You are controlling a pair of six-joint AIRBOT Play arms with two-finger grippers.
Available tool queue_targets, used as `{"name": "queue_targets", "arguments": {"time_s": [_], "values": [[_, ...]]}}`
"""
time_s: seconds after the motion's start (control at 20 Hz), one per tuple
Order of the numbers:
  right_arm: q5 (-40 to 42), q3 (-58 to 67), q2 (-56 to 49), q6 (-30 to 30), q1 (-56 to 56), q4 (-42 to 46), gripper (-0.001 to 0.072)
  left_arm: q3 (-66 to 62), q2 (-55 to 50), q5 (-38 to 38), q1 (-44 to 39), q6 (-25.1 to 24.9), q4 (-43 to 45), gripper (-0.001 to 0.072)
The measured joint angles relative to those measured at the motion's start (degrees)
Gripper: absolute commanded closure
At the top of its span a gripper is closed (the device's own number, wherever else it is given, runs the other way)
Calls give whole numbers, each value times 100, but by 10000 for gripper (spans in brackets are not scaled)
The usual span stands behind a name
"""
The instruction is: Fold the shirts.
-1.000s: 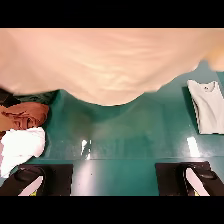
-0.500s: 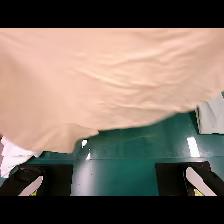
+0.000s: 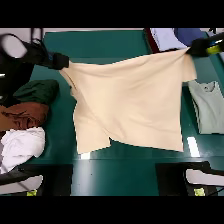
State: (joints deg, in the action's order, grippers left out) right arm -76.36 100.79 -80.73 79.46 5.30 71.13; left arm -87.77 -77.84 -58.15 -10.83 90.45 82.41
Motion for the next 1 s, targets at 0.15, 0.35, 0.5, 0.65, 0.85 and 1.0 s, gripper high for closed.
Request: {"name": "queue_targets", "arguments": {"time_s": [0.15, 0.35, 0.5, 0.65, 0.85, 1.0], "values": [[247, -114, -557, 2, -157, 24, 271, 85, -492, 229, 328, 179, -20, 262], [175, -236, -723, 2, -116, -404, 283, 160, -566, -245, 846, 90, -85, 263], [20, -723, -341, -96, -22, -800, 283, 647, -341, -831, 1161, -378, -380, 262], [-17, -1521, 258, -214, 11, -1003, 283, 1690, -44, -1021, 1320, -748, -907, 261], [160, -2551, 1043, -308, -2, -1113, 283, 3042, 111, -680, 1388, -1097, -1696, 262], [295, -2997, 1462, -332, -2, -1147, 283, 3700, 144, -275, 1399, -1239, -2225, 263]]}}
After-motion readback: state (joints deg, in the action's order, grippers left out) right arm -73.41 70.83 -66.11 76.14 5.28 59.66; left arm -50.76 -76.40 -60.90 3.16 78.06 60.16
